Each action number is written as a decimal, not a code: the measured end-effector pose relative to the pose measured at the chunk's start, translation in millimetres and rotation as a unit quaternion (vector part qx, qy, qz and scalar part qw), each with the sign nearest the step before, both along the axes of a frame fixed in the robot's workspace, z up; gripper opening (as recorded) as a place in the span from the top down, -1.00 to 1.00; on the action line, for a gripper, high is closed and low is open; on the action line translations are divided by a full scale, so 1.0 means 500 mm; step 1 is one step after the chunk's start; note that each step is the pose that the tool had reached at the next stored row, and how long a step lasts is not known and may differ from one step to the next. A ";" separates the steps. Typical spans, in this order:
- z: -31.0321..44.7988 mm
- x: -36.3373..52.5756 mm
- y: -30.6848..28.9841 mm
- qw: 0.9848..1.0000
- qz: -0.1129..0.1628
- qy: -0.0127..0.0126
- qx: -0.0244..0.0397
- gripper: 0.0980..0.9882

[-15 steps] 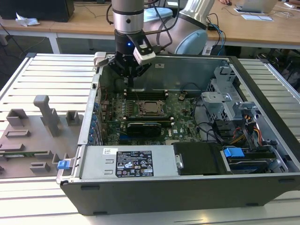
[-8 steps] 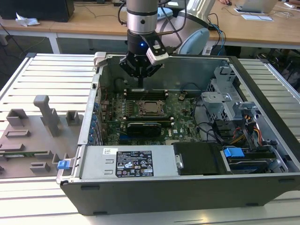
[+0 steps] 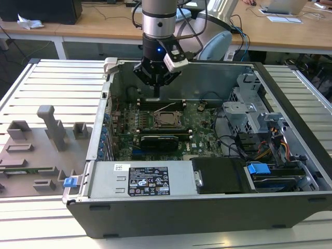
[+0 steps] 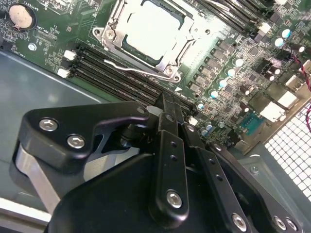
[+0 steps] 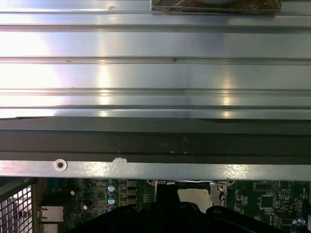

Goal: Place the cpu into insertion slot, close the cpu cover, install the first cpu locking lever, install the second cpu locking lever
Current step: 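Install the first cpu locking lever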

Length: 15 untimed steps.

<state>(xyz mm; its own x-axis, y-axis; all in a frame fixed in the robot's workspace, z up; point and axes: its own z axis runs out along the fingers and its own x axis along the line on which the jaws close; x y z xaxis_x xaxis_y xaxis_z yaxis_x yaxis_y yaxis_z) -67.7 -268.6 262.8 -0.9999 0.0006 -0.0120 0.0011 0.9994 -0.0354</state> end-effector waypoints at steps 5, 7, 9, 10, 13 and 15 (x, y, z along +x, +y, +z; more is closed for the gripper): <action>-0.003 0.000 -0.001 1.000 0.000 0.000 0.000 0.98; -0.004 0.000 -0.002 1.000 0.000 0.000 0.000 0.98; -0.006 0.000 -0.002 1.000 0.000 0.000 0.000 0.98; -0.007 0.000 -0.003 1.000 0.000 0.000 0.000 0.98; -0.010 0.000 -0.003 1.000 0.000 0.000 0.000 0.98; -0.011 0.000 -0.003 1.000 0.000 0.000 0.000 0.98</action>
<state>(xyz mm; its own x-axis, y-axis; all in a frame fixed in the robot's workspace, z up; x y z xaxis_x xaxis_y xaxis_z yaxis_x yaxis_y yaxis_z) -67.7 -270.3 257.3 -0.9999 0.0007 -0.0121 0.0011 0.9994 -0.0351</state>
